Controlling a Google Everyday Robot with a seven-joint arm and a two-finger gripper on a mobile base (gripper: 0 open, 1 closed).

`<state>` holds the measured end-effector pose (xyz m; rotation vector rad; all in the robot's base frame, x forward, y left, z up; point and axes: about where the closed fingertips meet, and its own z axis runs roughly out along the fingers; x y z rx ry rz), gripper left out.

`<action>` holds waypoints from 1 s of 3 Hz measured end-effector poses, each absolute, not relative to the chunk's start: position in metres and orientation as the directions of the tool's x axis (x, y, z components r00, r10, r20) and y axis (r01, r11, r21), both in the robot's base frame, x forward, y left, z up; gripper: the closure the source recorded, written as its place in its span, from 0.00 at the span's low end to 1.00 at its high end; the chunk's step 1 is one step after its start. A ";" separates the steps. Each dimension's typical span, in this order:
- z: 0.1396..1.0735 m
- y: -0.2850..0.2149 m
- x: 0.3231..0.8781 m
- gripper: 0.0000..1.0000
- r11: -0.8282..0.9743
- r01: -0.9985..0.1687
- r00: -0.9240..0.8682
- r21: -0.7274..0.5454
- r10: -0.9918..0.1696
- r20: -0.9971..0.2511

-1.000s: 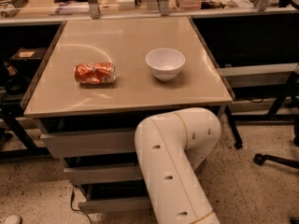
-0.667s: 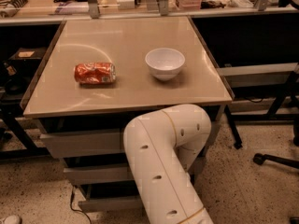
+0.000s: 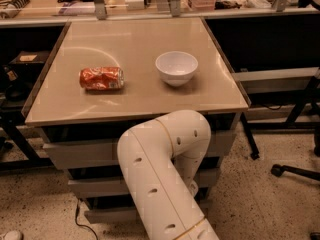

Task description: Close bottom drawer

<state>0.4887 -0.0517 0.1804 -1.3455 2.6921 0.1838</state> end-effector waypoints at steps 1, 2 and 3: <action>0.180 -0.052 0.489 0.83 0.596 -0.802 -0.595 0.052 -0.786 -0.167; 0.180 -0.052 0.489 0.58 0.596 -0.802 -0.595 0.052 -0.786 -0.167; 0.180 -0.052 0.489 0.36 0.596 -0.802 -0.595 0.052 -0.786 -0.167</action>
Offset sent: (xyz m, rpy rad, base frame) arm 0.0001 0.0002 0.0000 -0.0001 -0.0001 0.0004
